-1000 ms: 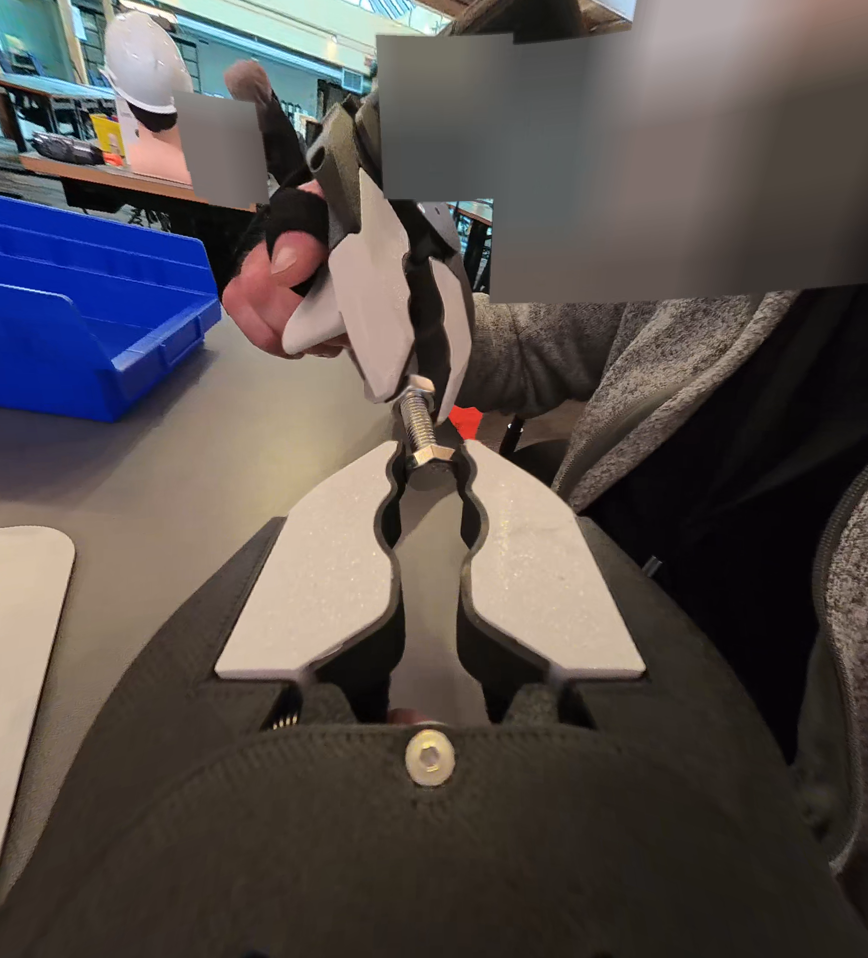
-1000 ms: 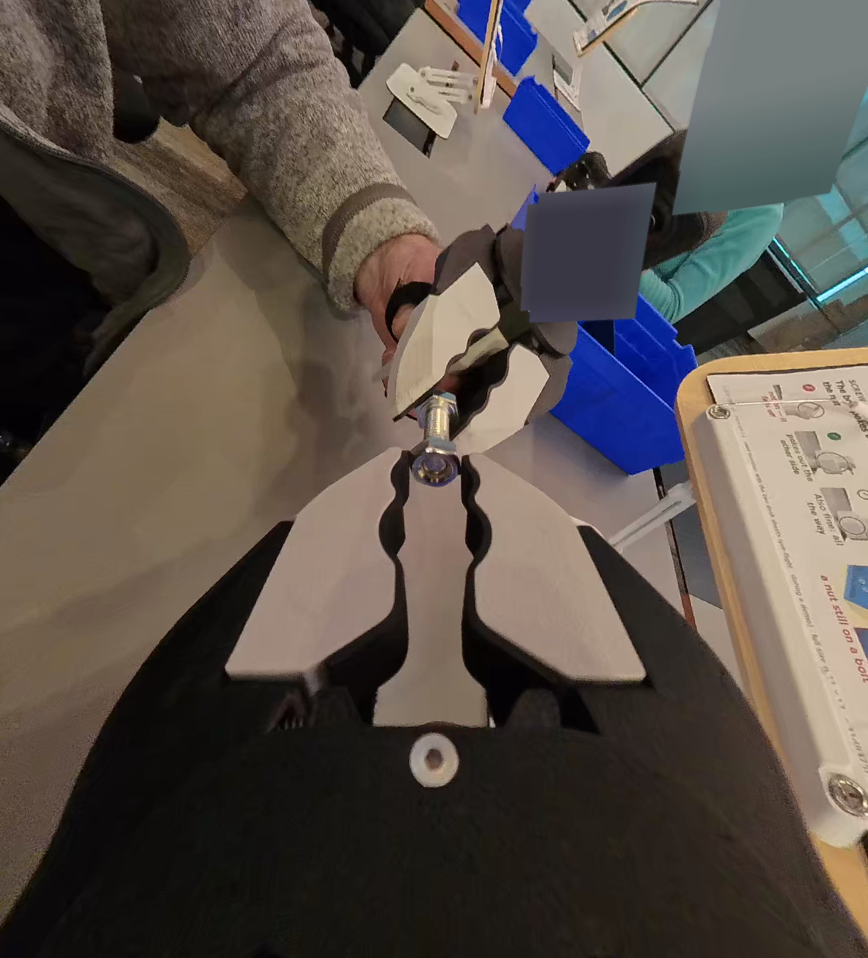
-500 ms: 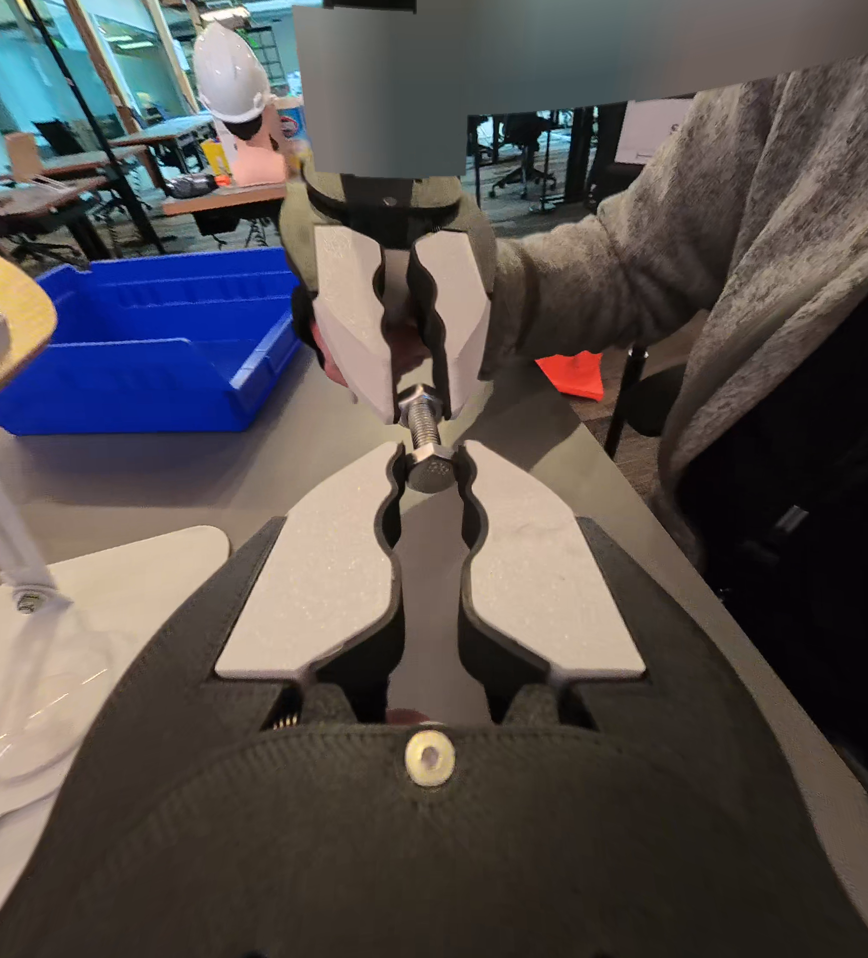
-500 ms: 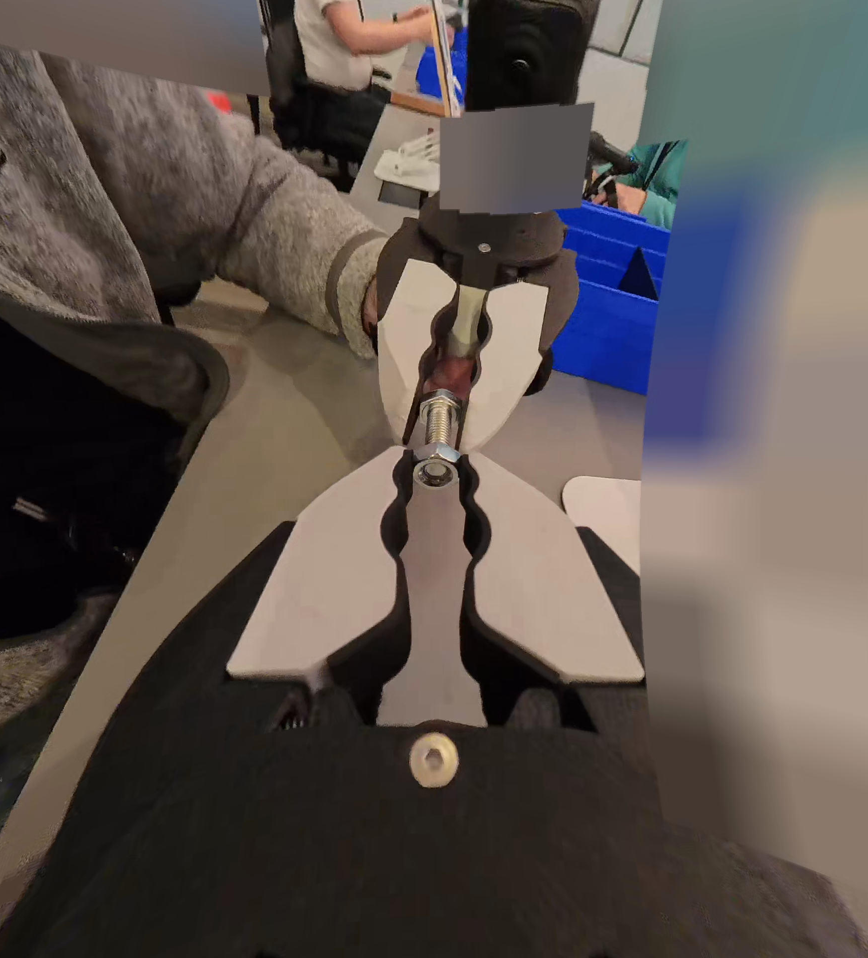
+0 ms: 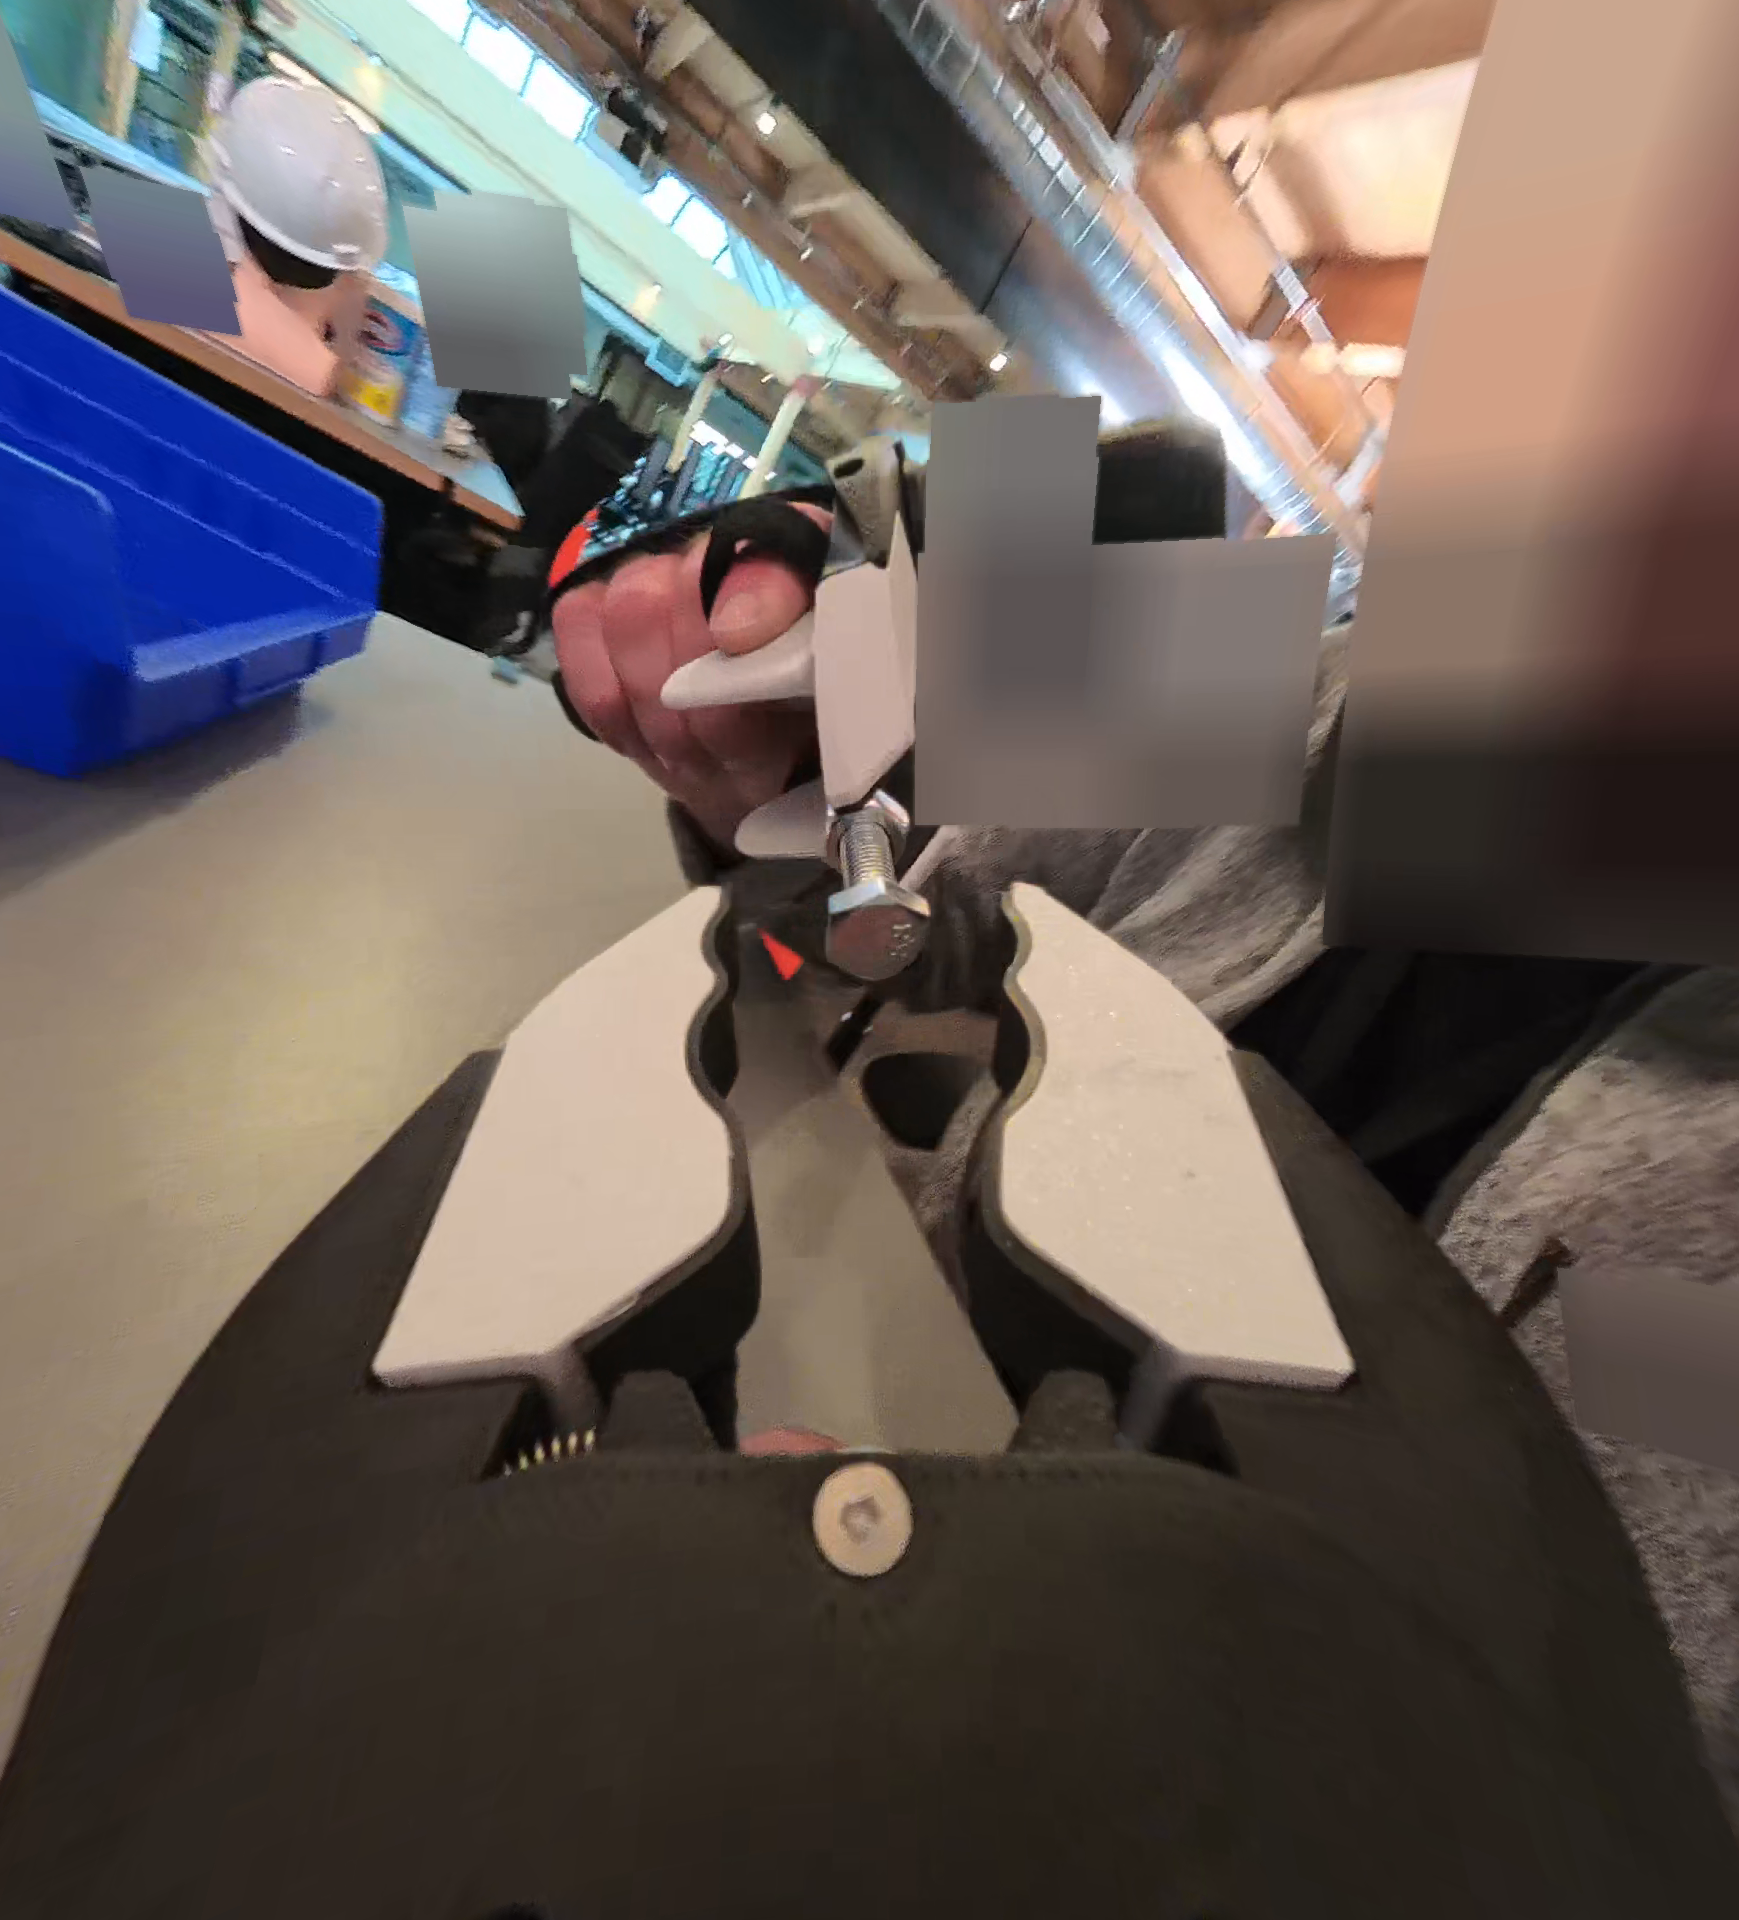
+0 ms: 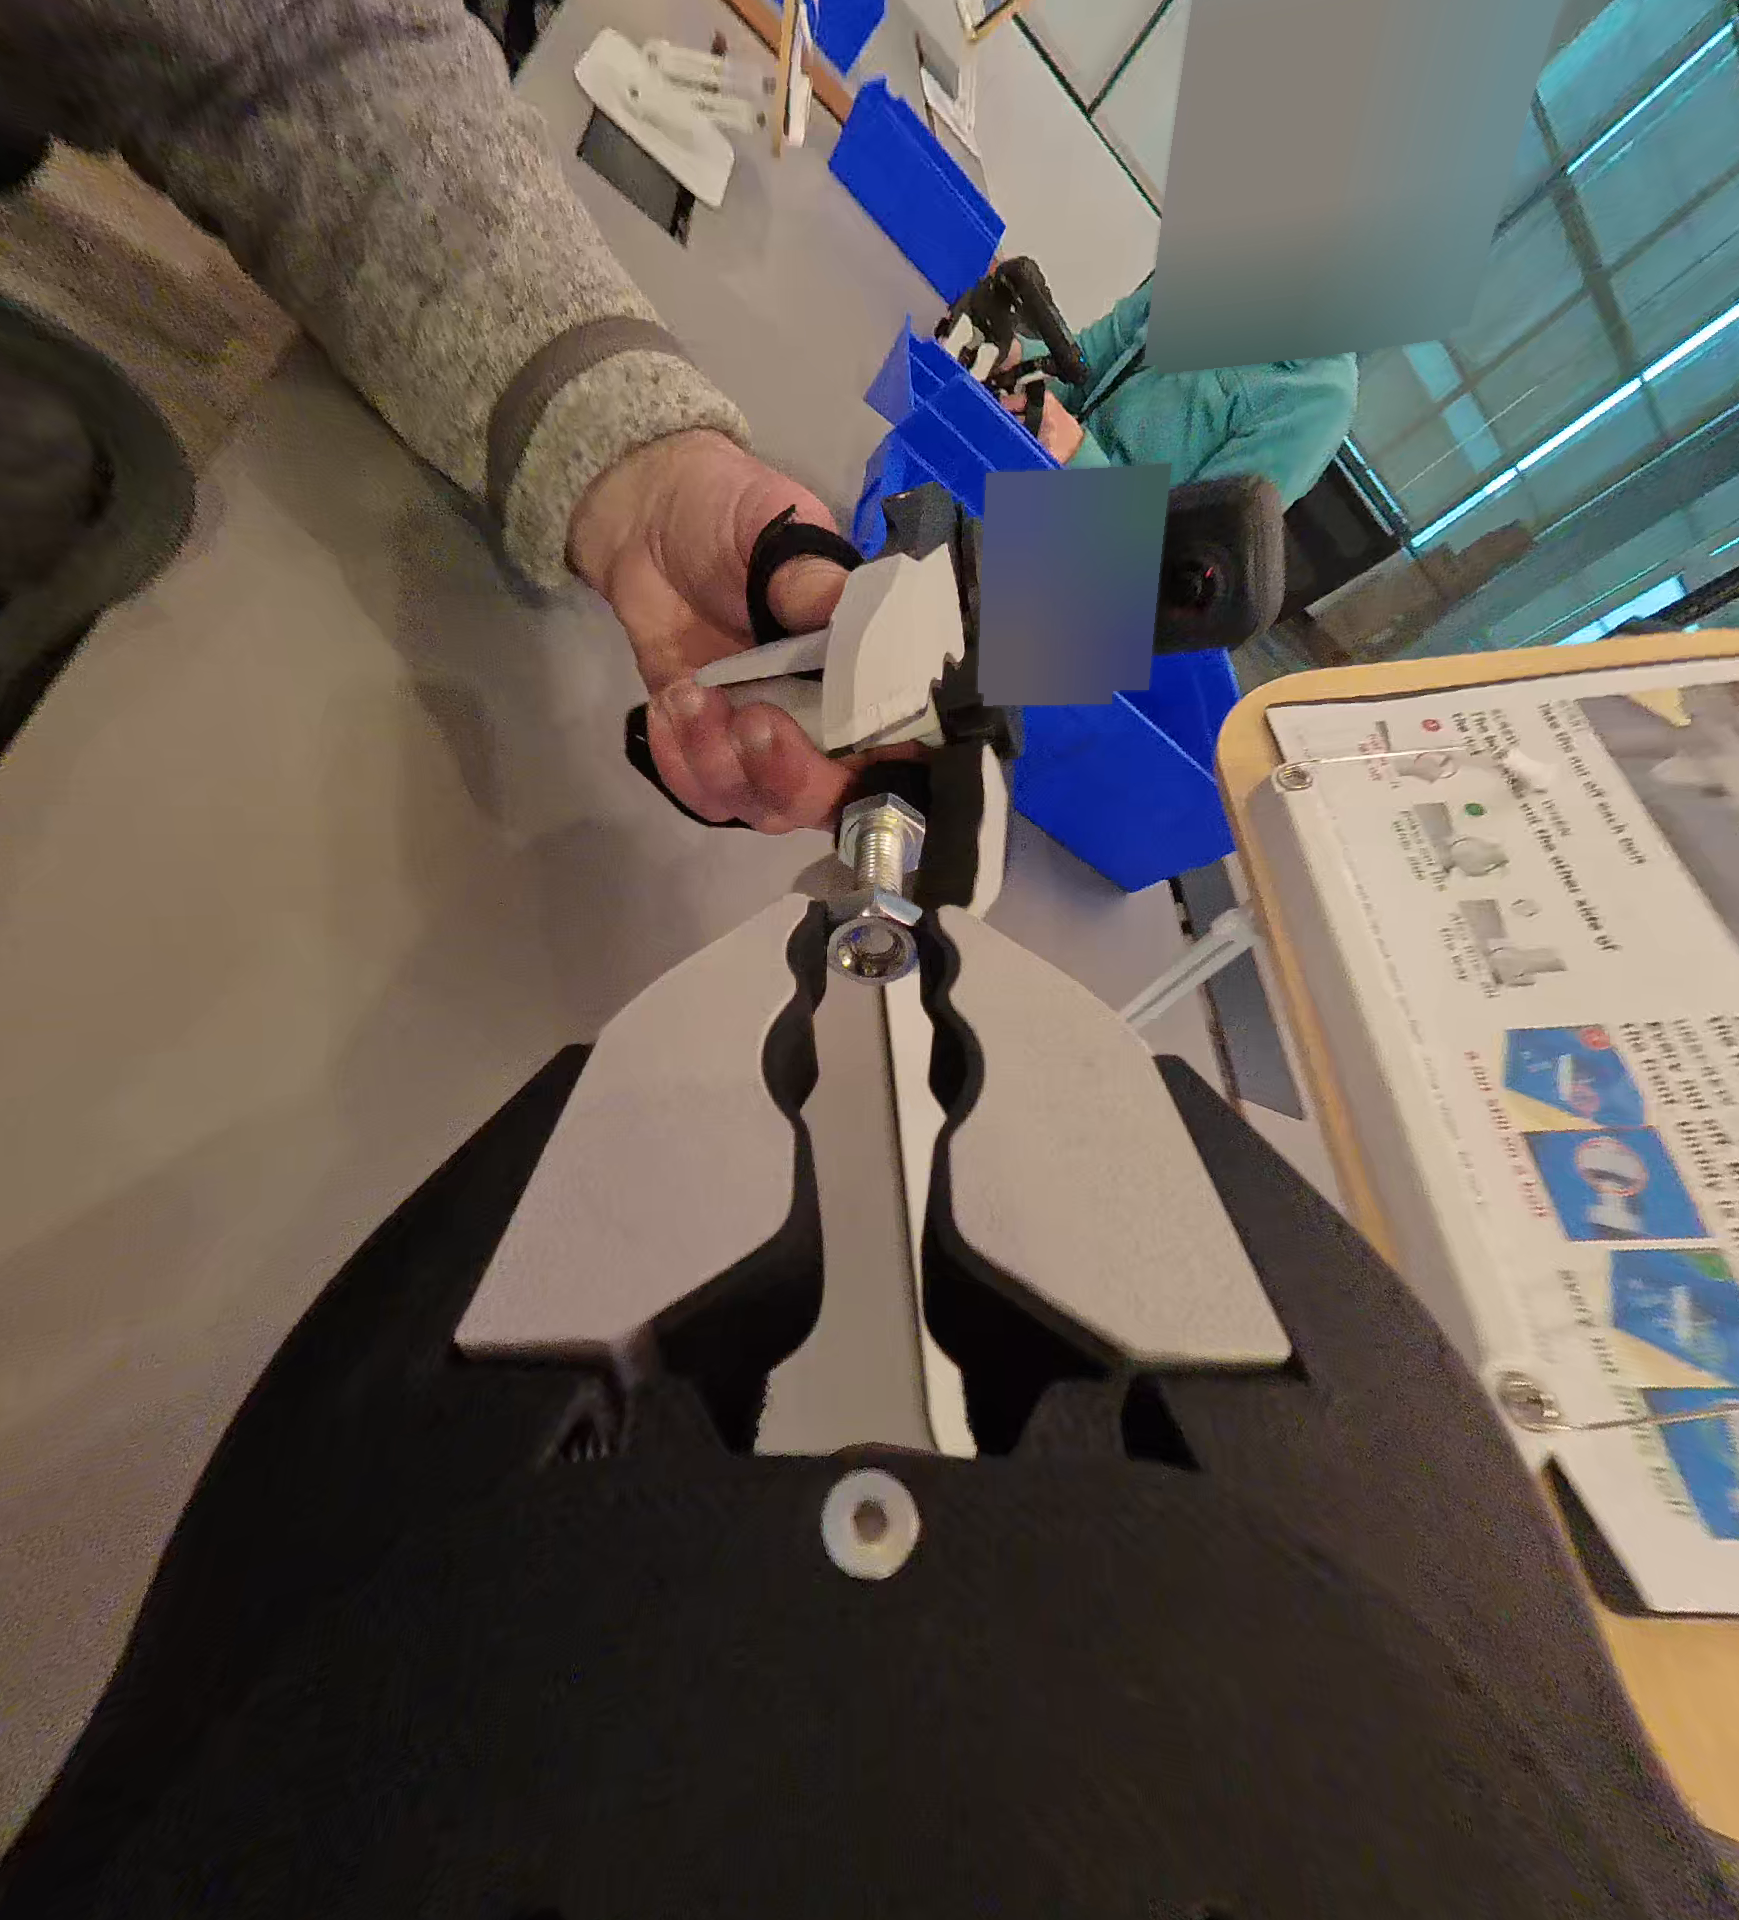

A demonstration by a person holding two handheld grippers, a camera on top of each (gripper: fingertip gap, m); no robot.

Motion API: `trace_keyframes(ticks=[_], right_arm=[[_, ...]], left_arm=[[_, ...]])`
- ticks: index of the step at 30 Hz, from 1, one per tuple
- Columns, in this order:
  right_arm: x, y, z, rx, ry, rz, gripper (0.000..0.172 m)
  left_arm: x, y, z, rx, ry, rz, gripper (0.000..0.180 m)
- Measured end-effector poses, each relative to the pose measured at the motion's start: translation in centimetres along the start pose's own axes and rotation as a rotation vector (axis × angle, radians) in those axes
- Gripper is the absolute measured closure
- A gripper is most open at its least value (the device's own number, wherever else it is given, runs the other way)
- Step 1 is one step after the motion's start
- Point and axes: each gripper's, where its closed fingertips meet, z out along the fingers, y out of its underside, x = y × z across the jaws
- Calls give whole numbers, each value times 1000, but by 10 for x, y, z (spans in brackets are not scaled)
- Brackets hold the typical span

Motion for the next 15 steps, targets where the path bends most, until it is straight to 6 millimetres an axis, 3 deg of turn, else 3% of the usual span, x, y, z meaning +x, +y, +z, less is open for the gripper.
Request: trace_keyframes(ticks=[2, 4, 9, 12, 15], right_arm=[[3, 2, 0, -41, 19, -63, 154], [3, 1, -1, -53, 21, -91, 154], [3, 4, -2, -37, -3, -7, 154], [1, 8, -1, 5, -59, 183, 154], [0, 7, -1, 131, -181, 544, 155]], left_arm=[[2, -2, -1, 30, 38, -24, 156], [2, 0, 0, 25, 46, -26, 164], [-1, 1, 1, -27, -35, 87, 164], [-5, 5, 1, -136, -163, 305, 164], [-7, 7, 0, -299, -347, 689, 164]])
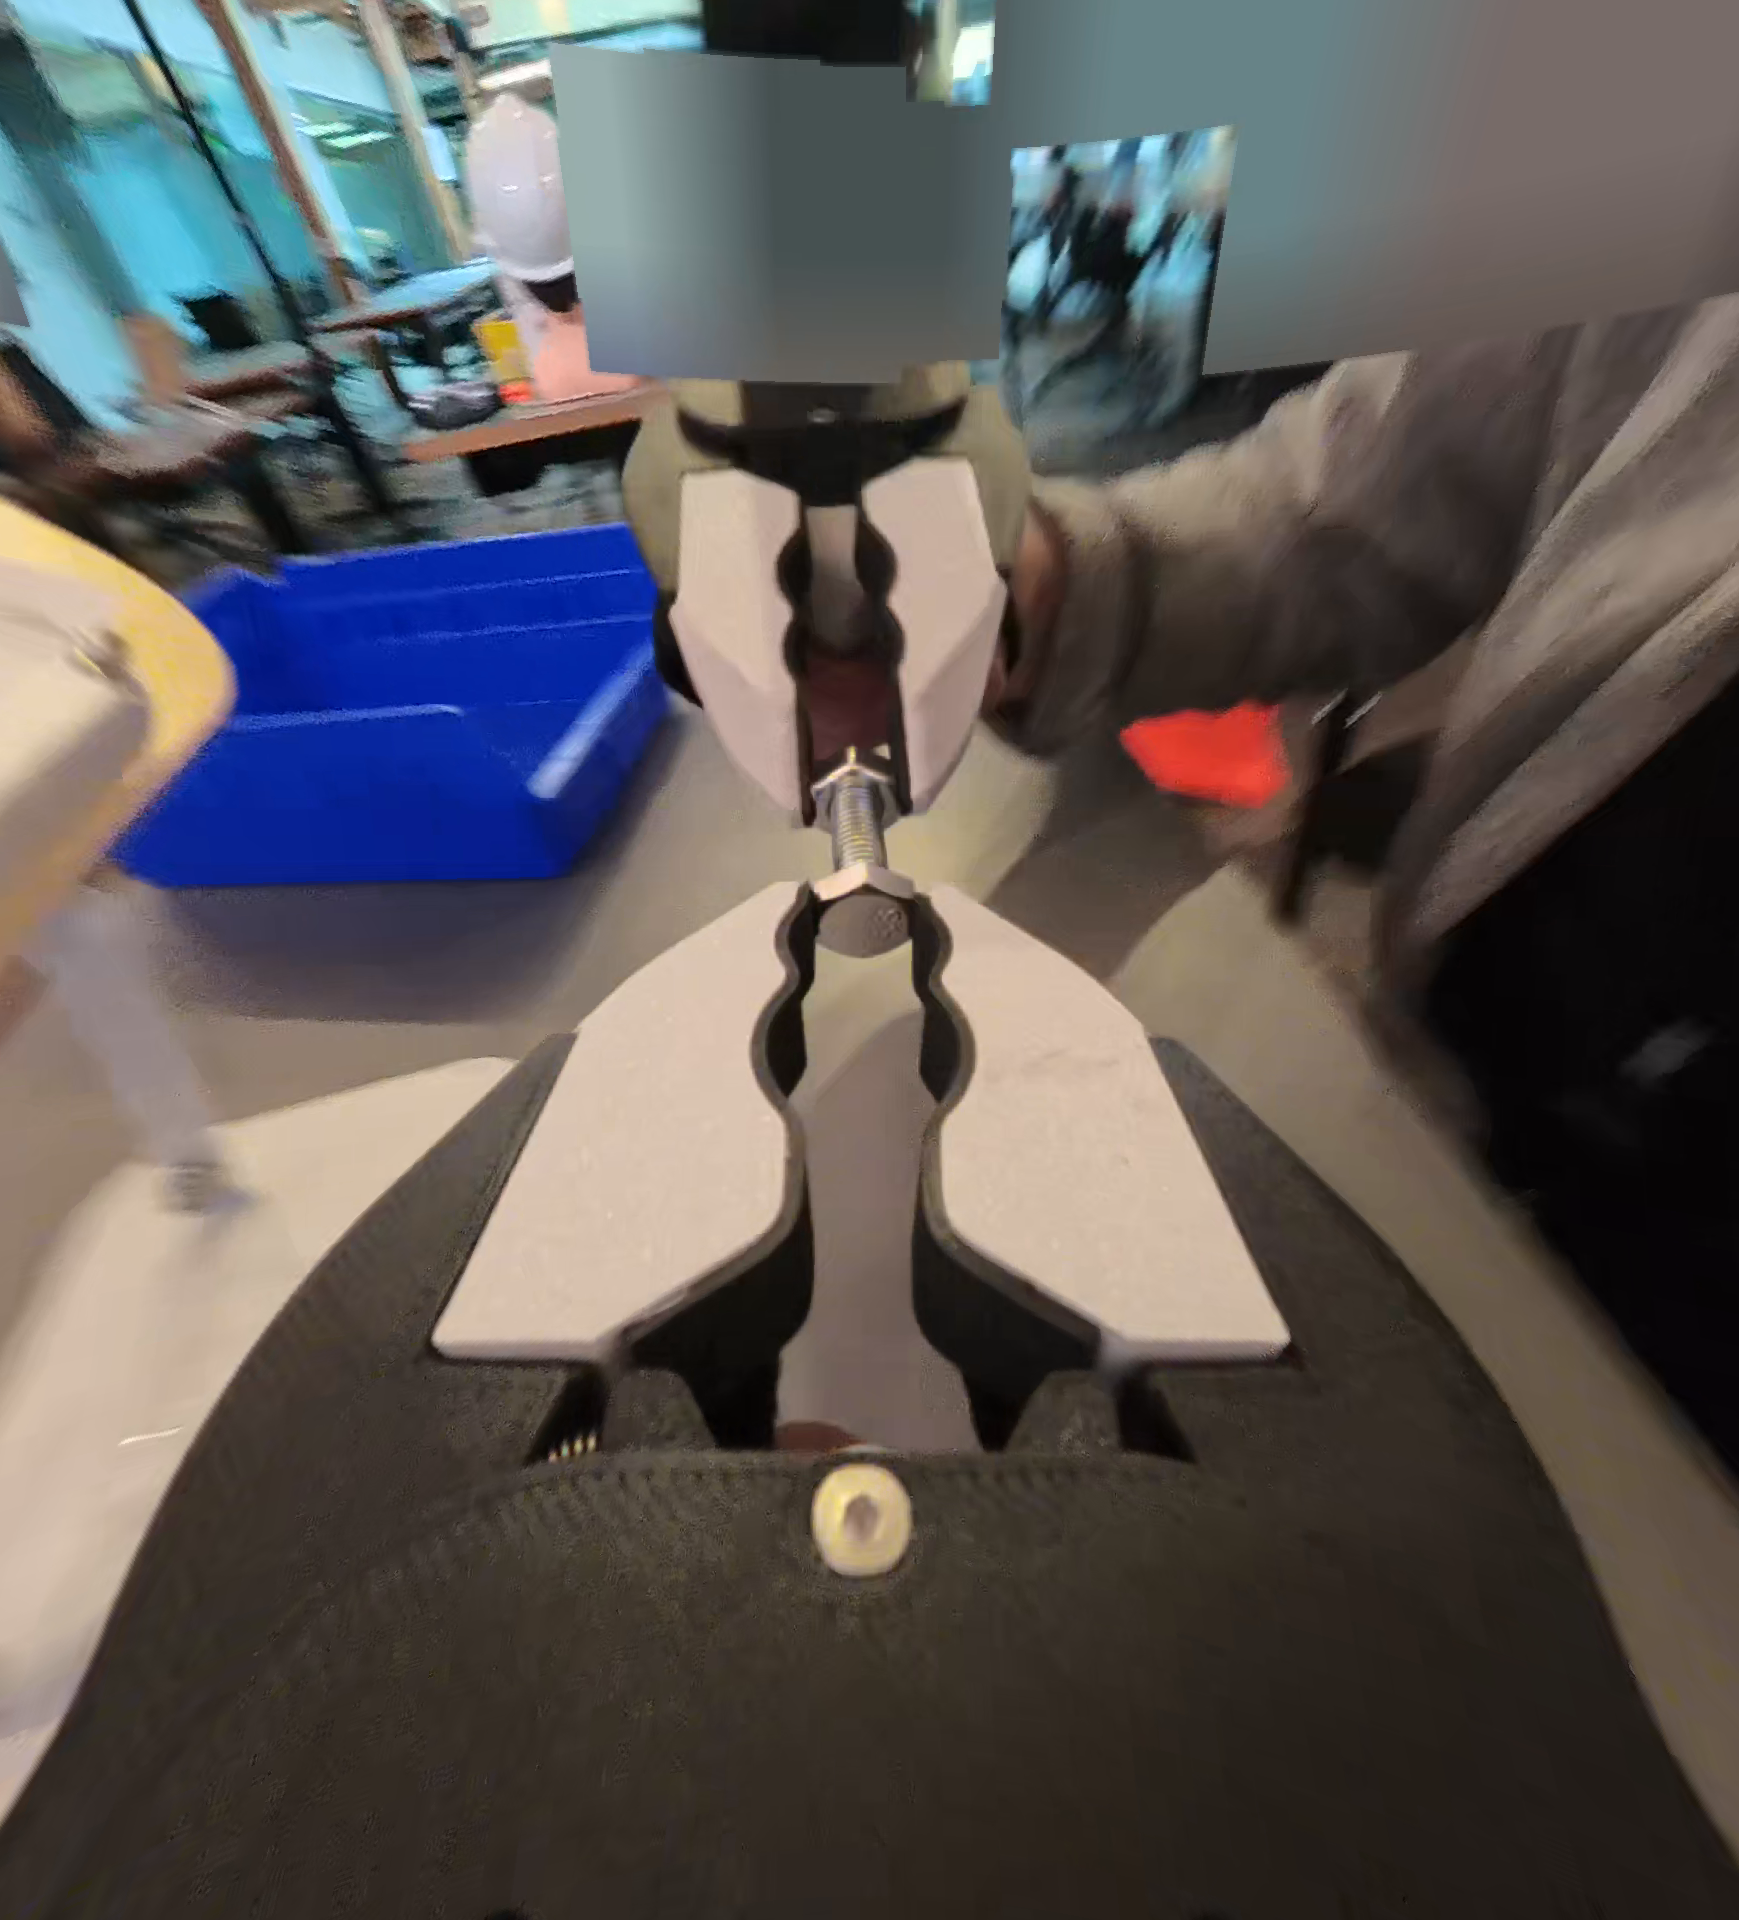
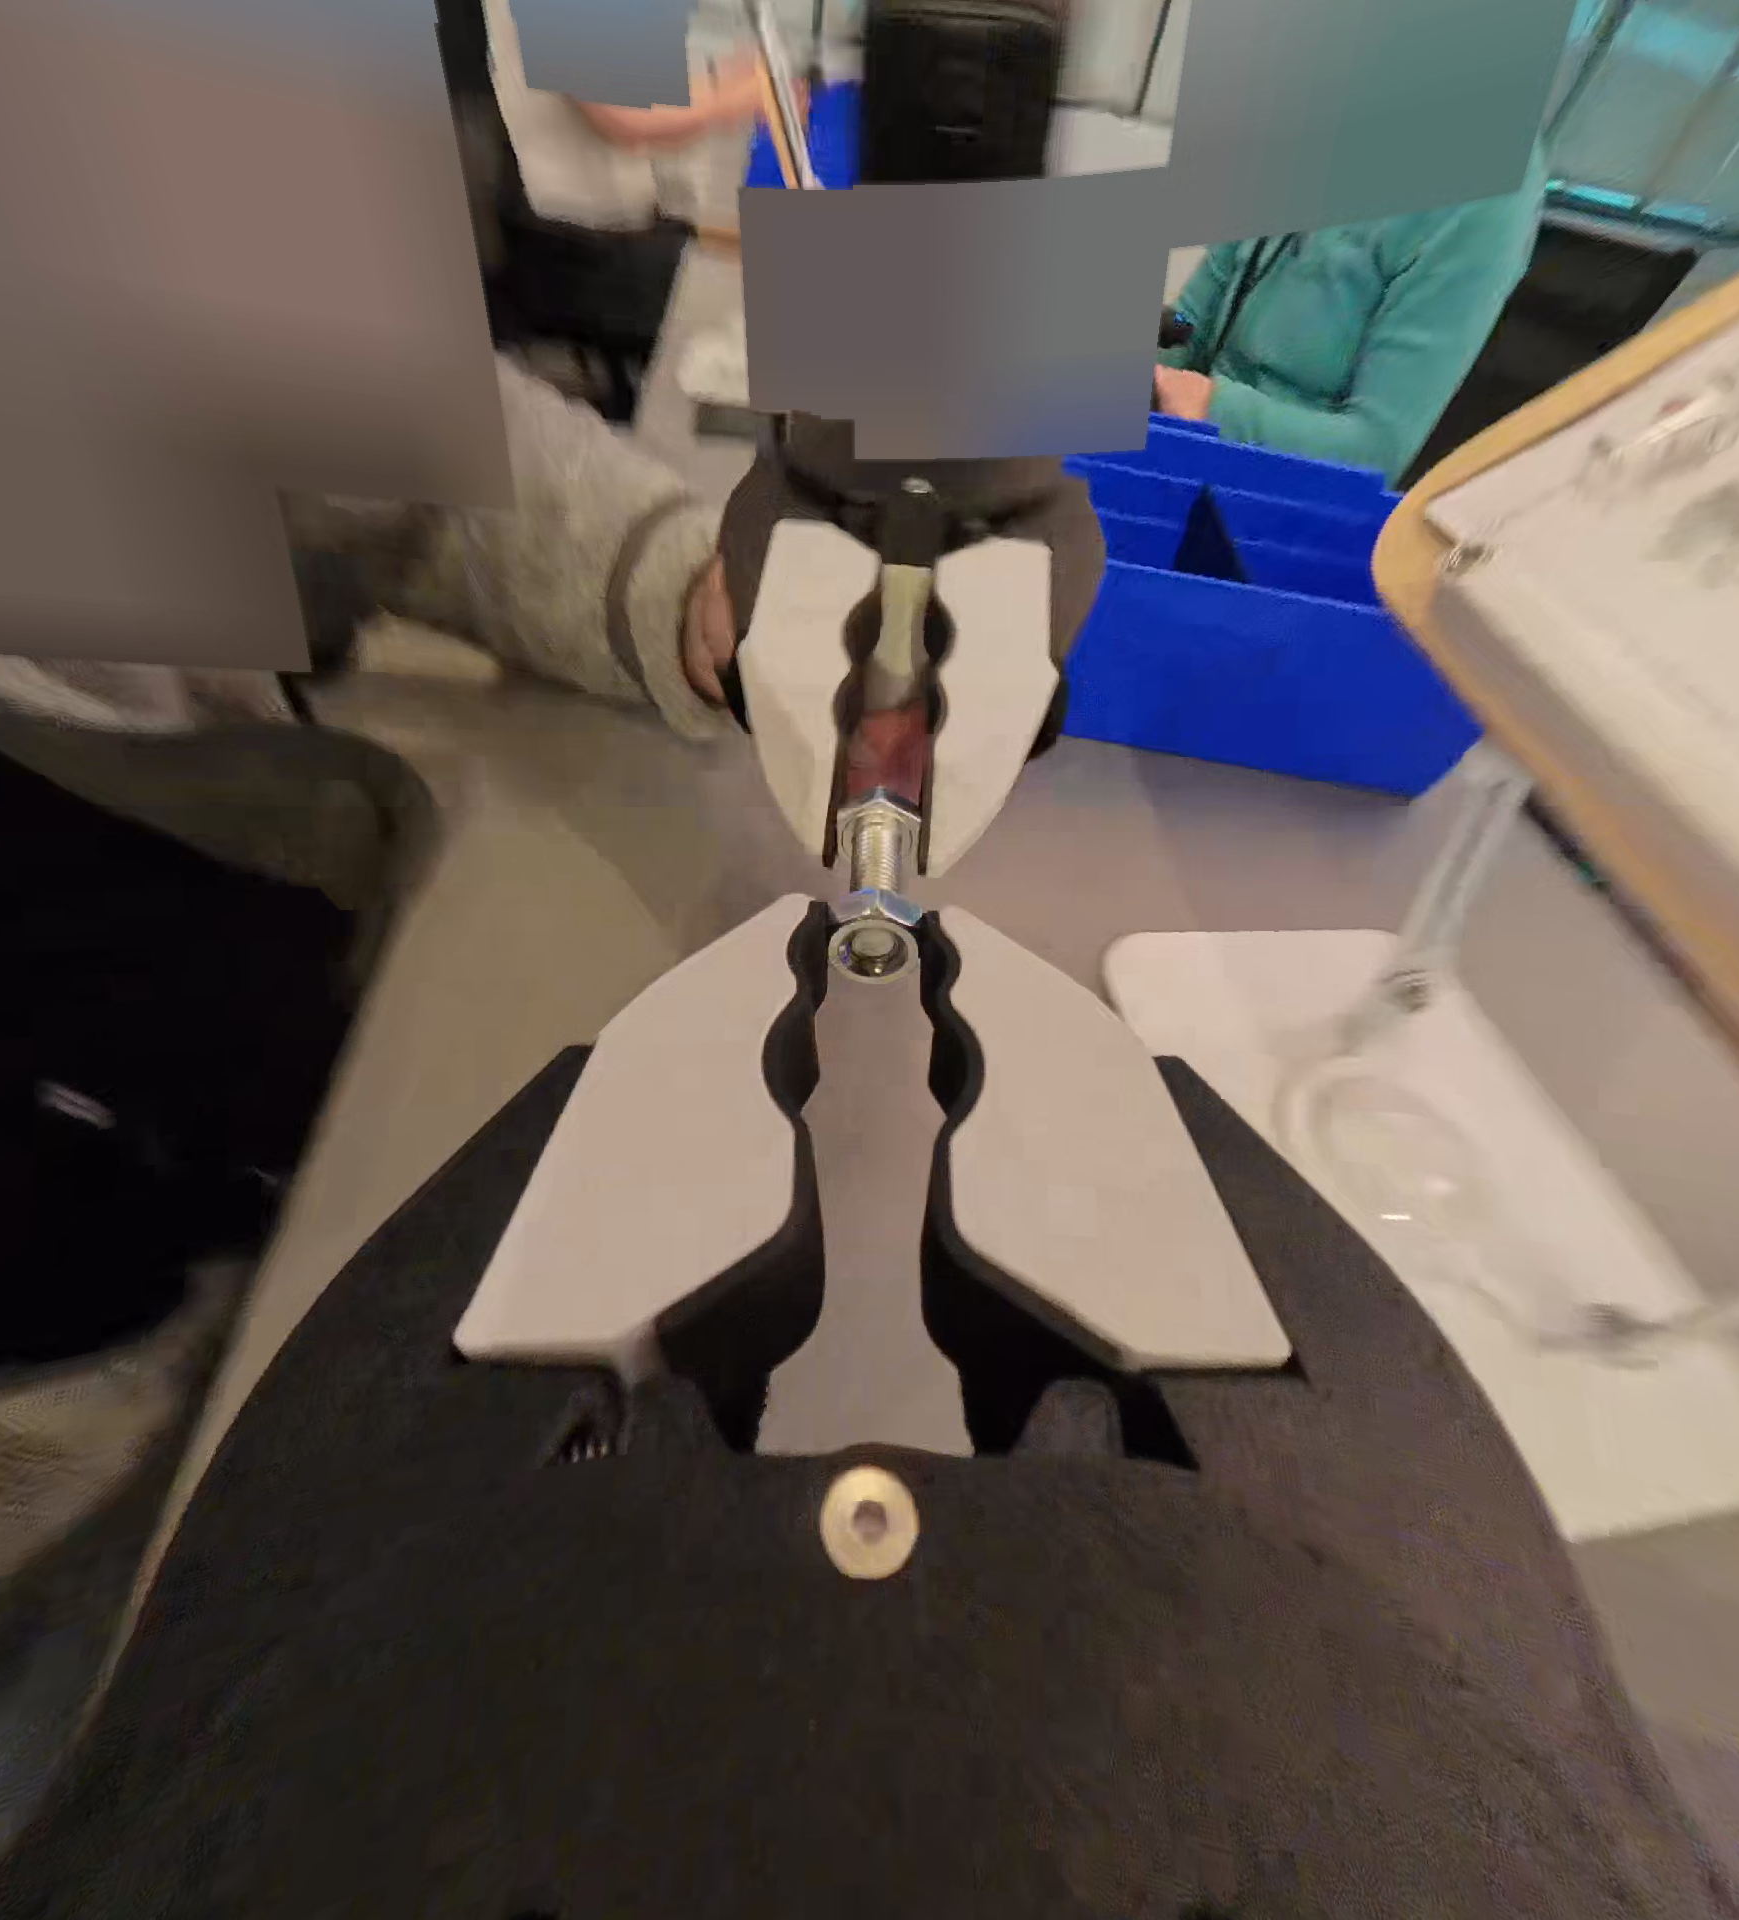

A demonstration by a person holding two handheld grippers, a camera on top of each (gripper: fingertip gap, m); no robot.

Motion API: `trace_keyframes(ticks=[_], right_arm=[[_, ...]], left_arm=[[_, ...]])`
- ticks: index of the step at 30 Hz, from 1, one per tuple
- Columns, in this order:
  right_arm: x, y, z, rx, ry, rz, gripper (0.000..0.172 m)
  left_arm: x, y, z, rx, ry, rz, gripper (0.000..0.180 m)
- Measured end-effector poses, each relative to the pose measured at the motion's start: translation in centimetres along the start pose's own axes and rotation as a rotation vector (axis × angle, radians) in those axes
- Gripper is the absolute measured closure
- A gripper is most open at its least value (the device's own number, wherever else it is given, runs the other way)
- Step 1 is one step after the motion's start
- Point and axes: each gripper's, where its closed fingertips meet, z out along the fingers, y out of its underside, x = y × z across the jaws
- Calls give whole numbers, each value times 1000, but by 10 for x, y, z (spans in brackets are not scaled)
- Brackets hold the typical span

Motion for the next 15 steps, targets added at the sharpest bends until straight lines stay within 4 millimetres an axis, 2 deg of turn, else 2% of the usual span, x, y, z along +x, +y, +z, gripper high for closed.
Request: trace_keyframes(ticks=[3, 5, 8, 10, 12, 13, 14, 15], right_arm=[[1, 5, 1, 89, -150, 381, 155], [4, 7, 1, 184, -232, 606, 155], [7, 13, 3, 258, -271, 726, 155], [6, 14, 4, 279, -271, 729, 155], [6, 11, 5, 294, -245, 662, 155], [6, 10, 5, 280, -239, 631, 147], [8, 10, 4, 262, -216, 606, 124], [10, 9, 3, 247, -186, 548, 123]], left_arm=[[-4, 7, 1, -200, -187, 438, 163], [-8, 9, 0, -305, -286, 669, 163], [-12, 14, 0, -395, -375, 889, 163], [-9, 16, 0, -371, -360, 838, 163], [-8, 14, -1, -319, -337, 724, 163], [-7, 14, -1, -284, -307, 626, 163], [-8, 13, -2, -246, -284, 531, 163], [-9, 11, -4, -203, -267, 441, 163]])
